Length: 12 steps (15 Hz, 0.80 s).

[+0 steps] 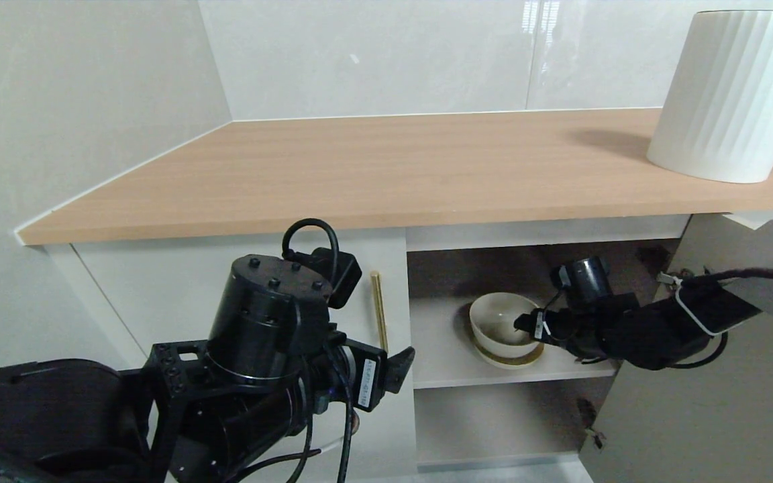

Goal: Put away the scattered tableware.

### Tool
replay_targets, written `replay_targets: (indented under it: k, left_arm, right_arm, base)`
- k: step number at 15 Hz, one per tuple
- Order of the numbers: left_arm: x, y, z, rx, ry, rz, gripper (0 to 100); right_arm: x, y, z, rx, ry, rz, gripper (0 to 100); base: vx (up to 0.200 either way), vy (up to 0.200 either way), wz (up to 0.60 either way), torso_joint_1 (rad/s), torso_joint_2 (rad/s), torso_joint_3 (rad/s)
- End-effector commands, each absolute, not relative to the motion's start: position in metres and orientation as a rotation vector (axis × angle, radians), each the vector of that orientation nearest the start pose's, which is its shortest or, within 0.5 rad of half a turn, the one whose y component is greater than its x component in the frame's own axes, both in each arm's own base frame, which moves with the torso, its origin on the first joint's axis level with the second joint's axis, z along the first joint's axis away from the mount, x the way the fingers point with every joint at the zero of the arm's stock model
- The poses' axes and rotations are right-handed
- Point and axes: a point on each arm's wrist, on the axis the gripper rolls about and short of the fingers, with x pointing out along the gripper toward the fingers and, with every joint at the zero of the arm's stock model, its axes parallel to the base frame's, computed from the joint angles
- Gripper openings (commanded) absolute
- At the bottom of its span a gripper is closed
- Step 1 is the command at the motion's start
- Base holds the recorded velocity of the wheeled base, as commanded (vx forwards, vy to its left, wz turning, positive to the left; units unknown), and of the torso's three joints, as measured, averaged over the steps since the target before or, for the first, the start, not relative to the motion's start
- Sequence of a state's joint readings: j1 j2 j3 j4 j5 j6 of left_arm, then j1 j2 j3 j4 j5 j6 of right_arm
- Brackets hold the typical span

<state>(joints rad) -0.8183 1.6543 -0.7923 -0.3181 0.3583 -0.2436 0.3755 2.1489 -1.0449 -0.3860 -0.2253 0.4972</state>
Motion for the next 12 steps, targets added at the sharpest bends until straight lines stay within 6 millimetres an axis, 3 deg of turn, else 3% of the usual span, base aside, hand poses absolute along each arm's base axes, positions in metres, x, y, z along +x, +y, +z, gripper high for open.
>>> replay_targets:
  k: [1,3,6,12]
  left_arm:
    - [0.198,-0.200,0.161,0.073,0.514,-0.385,100]
    - [0.196,-0.198,0.160,0.076,0.516,-0.385,100]
    - [0.198,-0.198,0.164,0.021,0.483,-0.344,100]
    - [0.201,-0.198,0.158,0.030,0.465,-0.294,100]
  right_arm:
    - [0.322,0.141,0.094,0.258,0.673,0.034,100]
    - [0.280,0.145,0.118,0.246,0.653,0.112,100]
    - [0.235,0.150,0.128,0.207,0.657,0.206,100]
    - [0.221,0.142,0.120,0.189,0.687,0.198,100]
  base:
    - [0.000,0.000,0.00,0.000,0.00,0.000]
    - [0.000,0.000,0.00,0.000,0.00,0.000]
    - [0.000,0.000,0.00,0.000,0.00,0.000]
    - [0.000,0.000,0.00,0.000,0.00,0.000]
